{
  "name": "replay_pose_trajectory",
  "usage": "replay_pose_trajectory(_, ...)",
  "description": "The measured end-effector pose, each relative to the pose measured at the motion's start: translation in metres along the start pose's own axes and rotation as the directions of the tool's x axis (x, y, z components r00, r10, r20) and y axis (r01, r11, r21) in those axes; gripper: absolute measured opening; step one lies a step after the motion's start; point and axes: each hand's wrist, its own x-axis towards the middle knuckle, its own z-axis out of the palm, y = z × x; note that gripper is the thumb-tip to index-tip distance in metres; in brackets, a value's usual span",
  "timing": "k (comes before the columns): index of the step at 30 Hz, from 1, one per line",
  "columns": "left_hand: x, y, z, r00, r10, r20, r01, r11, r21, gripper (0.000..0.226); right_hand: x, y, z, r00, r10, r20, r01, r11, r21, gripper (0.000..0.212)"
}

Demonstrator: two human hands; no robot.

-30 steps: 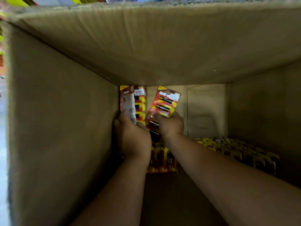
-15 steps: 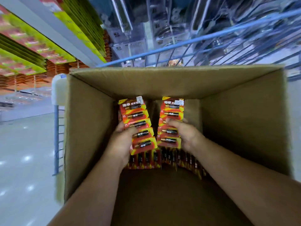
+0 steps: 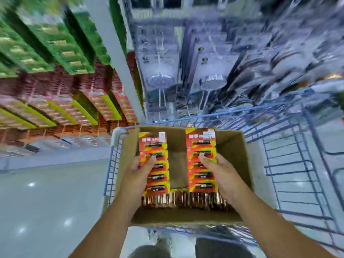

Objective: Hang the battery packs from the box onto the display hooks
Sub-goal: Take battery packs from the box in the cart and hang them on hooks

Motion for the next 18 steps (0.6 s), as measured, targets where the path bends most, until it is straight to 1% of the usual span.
replay_pose_trajectory(1,-0.011,0.011,-0.010,0.999,0.042,0.019,-0.042,0.999,-0.018,0.025,-0.015,-0.009,0.011,0.999,-0.039,-0.001,0.039,0.999,0.004,0.052)
replay_pose_trajectory(2,-0.023,0.023,-0.018,0.996,0.080,0.036,-0.080,0.997,-0.015,0.026,-0.029,-0.017,0.021,0.997,-0.075,-0.001,0.075,0.997,-0.002,0.052)
replay_pose_trajectory(5,-0.062,0.063,-0.041,0.978,0.205,0.041,-0.205,0.979,-0.004,0.034,-0.069,-0.044,0.053,0.984,-0.166,0.059,0.167,0.986,-0.022,0.033)
replay_pose_trajectory(6,-0.076,0.076,-0.049,0.969,0.246,0.022,-0.246,0.969,-0.011,0.032,-0.081,-0.054,0.063,0.979,-0.187,0.086,0.190,0.982,-0.024,0.030)
replay_pose_trajectory(8,-0.107,0.098,-0.063,0.944,0.326,-0.044,-0.326,0.945,-0.008,0.023,-0.103,-0.076,0.083,0.966,-0.221,0.136,0.227,0.973,-0.033,0.029)
replay_pose_trajectory(12,-0.175,0.127,-0.091,0.896,0.406,-0.183,-0.422,0.905,-0.059,0.018,-0.140,-0.114,0.125,0.919,-0.273,0.285,0.298,0.953,-0.047,0.035)
replay_pose_trajectory(15,-0.222,0.141,-0.116,0.843,0.452,-0.290,-0.497,0.862,-0.102,0.022,-0.168,-0.130,0.162,0.870,-0.299,0.391,0.340,0.939,-0.038,0.036)
replay_pose_trajectory(18,-0.263,0.151,-0.150,0.787,0.500,-0.361,-0.567,0.817,-0.106,0.026,-0.201,-0.135,0.206,0.834,-0.308,0.457,0.353,0.936,-0.013,0.030)
